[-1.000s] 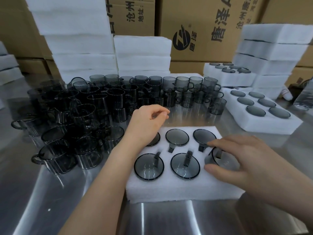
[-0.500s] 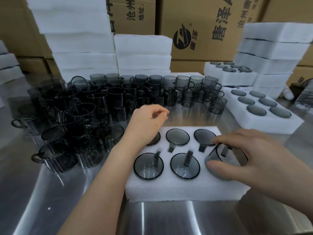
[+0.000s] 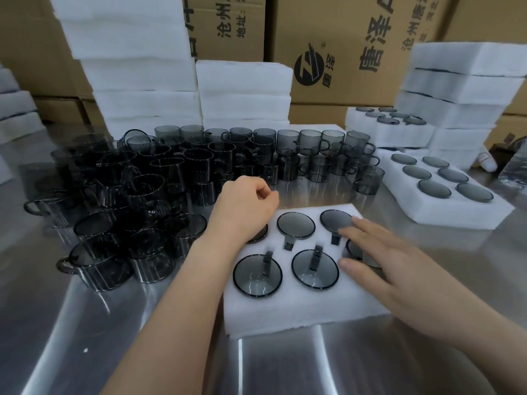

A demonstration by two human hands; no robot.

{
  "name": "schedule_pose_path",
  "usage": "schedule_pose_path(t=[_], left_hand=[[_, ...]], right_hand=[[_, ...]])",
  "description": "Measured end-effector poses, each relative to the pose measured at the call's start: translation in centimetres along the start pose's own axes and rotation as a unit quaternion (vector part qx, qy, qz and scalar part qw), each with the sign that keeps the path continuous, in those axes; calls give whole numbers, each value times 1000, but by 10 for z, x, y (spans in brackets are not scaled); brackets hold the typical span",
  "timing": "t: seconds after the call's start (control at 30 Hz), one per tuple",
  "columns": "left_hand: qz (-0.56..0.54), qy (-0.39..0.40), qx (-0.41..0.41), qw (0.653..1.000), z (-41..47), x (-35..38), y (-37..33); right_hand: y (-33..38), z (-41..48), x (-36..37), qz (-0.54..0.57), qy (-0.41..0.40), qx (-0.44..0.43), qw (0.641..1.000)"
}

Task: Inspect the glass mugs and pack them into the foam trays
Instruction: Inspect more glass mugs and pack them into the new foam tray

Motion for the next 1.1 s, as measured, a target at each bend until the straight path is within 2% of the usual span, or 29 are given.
schedule_pose_path(t=[0.17,0.3,0.33,0.37,0.43,0.47,0.5,0.53,0.63,0.77,0.97,1.1], left_hand=[[3,7,7,1000,0,0,1],[0,24,8,1000,0,2,1],[-4,25,7,1000,1,1,1],[-10,26,6,1000,1,1,1],[-21,27,7,999,1,1,2],[-24,27,9,999,1,1,2],[-26,28,10,999,1,0,2],[-28,31,12,999,1,0,2],[-31,36,20,999,1,-1,1],[-34,39,31,998,1,-1,1],[-30,44,41,998,2,0,4],[-14,55,63,996,-1,0,0]], right_hand=[[-2,-10,12,-124,95,21,988],[0,-2,-3,-86,157,23,983],[-1,5,-9,-43,138,26,989],[-3,14,-17,19,85,39,995],[-16,42,-29,128,-81,71,986],[-28,62,-32,129,-150,89,976],[-43,84,-33,109,-183,115,970],[-57,107,-32,93,-185,144,968],[-97,157,-17,81,-122,226,963],[-124,177,2,36,-104,268,957],[-121,165,6,36,-216,255,942],[-82,151,-15,91,-266,148,948]])
Point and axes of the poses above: each hand's wrist, its own z-axis towards the middle knuckle, its own x-axis out of the palm, y = z × x, the point moved 2 cm from there along z, towards the middle knuckle, and after that the axes turned 2 degrees about z, right-handed, at the moved point
